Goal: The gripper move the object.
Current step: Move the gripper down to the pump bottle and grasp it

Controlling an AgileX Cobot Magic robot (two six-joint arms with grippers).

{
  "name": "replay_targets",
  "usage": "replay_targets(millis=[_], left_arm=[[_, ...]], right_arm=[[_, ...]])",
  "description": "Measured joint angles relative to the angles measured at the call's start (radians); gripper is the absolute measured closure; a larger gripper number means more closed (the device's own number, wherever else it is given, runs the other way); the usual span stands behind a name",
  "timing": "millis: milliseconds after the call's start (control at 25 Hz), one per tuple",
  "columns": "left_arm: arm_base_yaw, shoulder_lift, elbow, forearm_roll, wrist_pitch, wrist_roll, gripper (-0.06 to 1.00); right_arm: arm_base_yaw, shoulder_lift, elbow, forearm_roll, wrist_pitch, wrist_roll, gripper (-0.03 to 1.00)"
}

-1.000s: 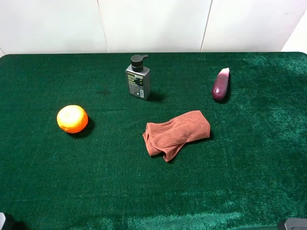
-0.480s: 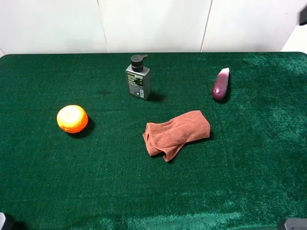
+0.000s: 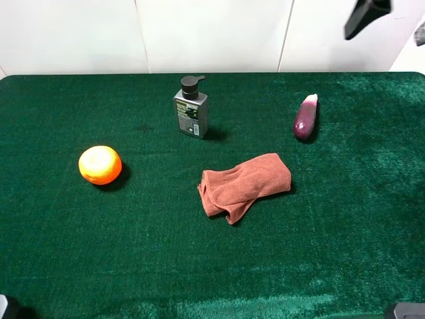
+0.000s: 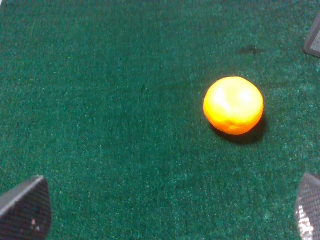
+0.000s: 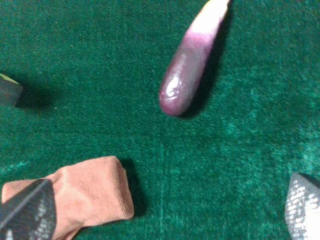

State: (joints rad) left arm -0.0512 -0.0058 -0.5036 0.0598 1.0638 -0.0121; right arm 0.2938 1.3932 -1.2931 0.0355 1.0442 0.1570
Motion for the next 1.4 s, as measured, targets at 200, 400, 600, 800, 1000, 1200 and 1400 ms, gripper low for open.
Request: replay_targets(millis=[200, 400, 600, 800, 1000, 1200, 1400], left_arm=[[0.0, 0.0, 0.0, 0.0, 0.0, 0.0, -0.05], [0.0, 0.0, 0.0, 0.0, 0.0, 0.0, -0.05], [0.0, 0.0, 0.0, 0.0, 0.0, 0.0, -0.05], [0.0, 0.0, 0.0, 0.0, 0.0, 0.0, -0.05], [0.0, 0.0, 0.0, 0.0, 0.0, 0.0, -0.05], [0.0, 0.0, 0.0, 0.0, 0.0, 0.0, -0.05], [0.0, 0.0, 0.0, 0.0, 0.0, 0.0, -0.05]], right_arm=[[0.07, 0.058, -0.035, -0.004, -0.05, -0.07, 0.27], [0.136, 0.138, -0.106, -0.005, -0.059, -0.164, 0.27], [0.207, 0.222, -0.186, -0.007, -0.071, -0.279, 0.27], [0.277, 0.306, -0.26, -0.007, -0.093, -0.392, 0.27], [0.332, 0.39, -0.328, 0.006, -0.115, -0.499, 0.27], [0.351, 0.494, -0.418, 0.068, -0.113, -0.594, 0.27], [0.351, 0.607, -0.516, 0.113, -0.068, -0.659, 0.27]])
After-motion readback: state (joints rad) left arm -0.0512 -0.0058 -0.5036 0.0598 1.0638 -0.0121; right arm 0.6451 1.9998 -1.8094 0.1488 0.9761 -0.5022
